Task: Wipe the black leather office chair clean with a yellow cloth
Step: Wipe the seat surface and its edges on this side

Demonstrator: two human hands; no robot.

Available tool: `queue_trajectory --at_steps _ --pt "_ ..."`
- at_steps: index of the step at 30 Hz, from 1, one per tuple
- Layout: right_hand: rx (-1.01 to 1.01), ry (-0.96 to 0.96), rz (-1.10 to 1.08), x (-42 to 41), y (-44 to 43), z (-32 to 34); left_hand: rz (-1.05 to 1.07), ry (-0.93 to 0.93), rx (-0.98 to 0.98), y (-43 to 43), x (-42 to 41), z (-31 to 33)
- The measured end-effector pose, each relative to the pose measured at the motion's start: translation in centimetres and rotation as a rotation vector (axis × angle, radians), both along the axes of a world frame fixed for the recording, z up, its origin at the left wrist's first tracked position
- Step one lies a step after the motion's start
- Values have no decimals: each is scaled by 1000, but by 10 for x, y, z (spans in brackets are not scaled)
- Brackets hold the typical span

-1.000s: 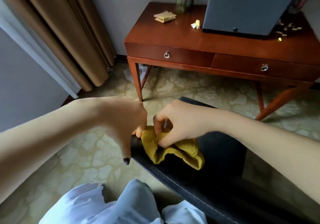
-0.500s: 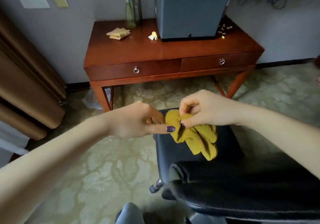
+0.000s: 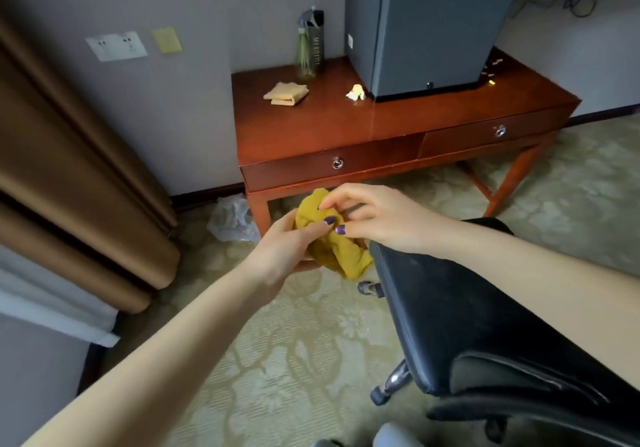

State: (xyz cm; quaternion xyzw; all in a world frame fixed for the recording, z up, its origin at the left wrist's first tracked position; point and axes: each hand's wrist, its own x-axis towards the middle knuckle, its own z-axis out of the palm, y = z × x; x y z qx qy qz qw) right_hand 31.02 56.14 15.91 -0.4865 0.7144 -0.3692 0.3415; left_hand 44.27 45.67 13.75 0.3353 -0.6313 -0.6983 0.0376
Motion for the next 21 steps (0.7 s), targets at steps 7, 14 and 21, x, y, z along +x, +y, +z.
queue_trajectory --at_steps 7,14,21 --pt "-23 -33 4 -10 -63 -20 37 28 -33 -50 26 -9" --pt "97 -55 277 -62 -145 -59 -49 -84 -98 -127 -12 -28" --pt "140 173 225 -180 -245 -66 -65 -310 -462 -246 -130 -51"
